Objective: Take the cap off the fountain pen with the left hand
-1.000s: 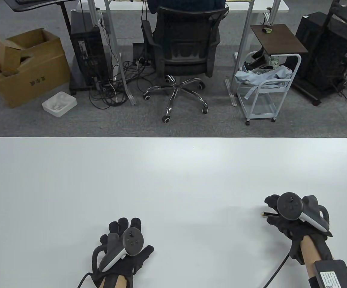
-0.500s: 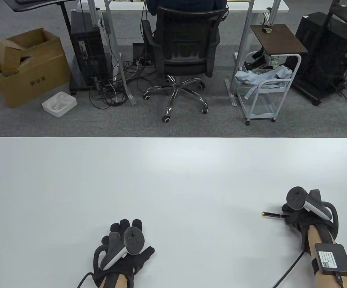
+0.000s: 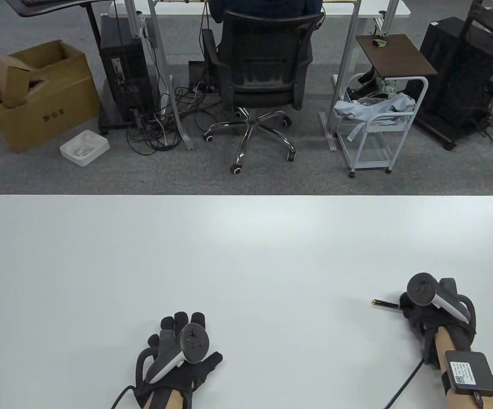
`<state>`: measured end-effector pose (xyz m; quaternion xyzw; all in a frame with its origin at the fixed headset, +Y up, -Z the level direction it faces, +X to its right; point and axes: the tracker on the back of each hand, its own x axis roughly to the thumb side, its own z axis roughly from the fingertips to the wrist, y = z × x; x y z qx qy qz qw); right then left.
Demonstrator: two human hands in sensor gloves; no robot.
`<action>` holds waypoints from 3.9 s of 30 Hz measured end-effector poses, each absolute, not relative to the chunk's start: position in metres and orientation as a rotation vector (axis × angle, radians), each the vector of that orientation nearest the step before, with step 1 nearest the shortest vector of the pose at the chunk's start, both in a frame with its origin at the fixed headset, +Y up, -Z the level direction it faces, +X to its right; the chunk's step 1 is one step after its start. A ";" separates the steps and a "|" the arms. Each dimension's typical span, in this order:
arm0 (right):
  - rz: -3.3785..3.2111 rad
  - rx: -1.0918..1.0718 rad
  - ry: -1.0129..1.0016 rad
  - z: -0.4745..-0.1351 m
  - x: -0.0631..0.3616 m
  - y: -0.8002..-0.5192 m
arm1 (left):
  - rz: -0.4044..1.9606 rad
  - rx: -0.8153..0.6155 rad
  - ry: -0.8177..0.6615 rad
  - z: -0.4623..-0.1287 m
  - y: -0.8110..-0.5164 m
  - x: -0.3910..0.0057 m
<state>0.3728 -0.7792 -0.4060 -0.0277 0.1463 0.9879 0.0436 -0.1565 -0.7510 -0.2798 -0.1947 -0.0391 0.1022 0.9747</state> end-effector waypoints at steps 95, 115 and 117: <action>2.969 0.777 0.088 -0.244 0.094 -0.710 | 0.454 0.063 -0.352 -0.246 -0.678 -0.128; 2.940 0.904 0.235 -0.237 0.074 -0.730 | 0.000 -0.147 -0.525 -0.239 -0.738 -0.052; 2.929 0.906 0.219 -0.237 0.074 -0.729 | 0.015 -0.145 -0.527 -0.239 -0.735 -0.052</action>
